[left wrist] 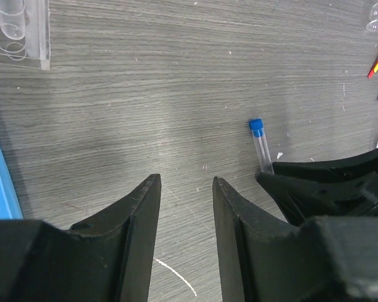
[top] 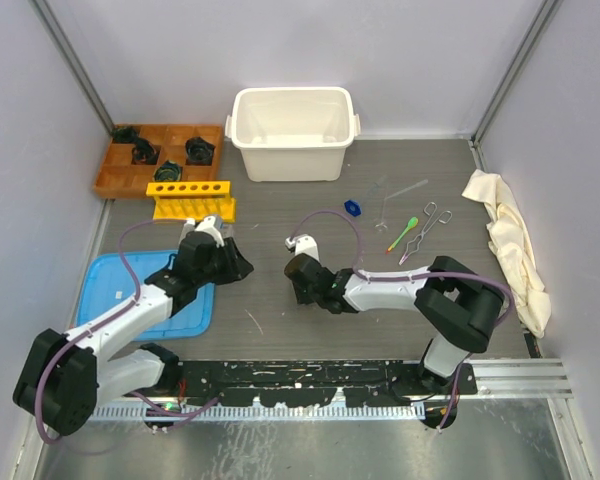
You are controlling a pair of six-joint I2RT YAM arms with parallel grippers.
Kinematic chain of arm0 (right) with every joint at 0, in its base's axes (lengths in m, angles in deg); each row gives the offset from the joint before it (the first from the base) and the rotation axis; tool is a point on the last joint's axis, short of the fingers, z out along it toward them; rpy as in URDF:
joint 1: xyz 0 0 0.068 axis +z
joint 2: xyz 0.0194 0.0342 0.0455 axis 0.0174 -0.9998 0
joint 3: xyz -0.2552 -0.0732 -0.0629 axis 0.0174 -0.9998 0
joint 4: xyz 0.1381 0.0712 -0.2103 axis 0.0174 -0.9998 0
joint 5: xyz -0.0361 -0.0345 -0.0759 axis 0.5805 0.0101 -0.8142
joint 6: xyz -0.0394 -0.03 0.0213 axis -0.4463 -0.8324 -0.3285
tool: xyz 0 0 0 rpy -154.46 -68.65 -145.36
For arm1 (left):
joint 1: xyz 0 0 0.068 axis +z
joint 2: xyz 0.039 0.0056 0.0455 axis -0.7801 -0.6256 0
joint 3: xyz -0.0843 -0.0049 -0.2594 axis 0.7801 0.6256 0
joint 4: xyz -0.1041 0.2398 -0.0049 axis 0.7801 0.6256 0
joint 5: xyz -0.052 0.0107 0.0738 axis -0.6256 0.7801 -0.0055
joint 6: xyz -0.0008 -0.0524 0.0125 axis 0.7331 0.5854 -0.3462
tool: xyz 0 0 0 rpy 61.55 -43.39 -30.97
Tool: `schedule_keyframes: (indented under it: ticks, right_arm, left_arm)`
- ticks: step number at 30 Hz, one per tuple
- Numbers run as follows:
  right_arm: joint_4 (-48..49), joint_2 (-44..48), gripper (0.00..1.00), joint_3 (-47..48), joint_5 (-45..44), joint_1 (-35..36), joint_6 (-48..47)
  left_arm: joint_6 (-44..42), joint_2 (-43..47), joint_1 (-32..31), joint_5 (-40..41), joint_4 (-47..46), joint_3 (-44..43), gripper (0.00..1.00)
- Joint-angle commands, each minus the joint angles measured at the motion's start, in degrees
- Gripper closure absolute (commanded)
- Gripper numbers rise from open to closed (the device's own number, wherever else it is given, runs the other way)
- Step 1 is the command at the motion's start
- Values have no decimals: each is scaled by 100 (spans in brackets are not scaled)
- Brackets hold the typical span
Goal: Organize the chemistry lab equipment
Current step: Pick up the test tube at the center of the board.
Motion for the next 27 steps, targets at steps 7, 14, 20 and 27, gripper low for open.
schedule_keyframes:
  ticks: [7,14,20,27]
  right_arm:
    - [191,-44,99,267,46,6,36]
    - [1045,492,98,-58,-113,766,-408]
    - [1189,575,97,5,-762,1254,-538]
    - [1415,1030,97,-312,-1166,1300,-476]
  left_arm:
    - [-38,-215,-138,-188,-234,-345,60]
    - [261,-211,-318,-422,-357,-539,60]
    - [550,-108,-557,-572,-460,-540,60]
    - [744,-34,-672,-650,-459,-441,60]
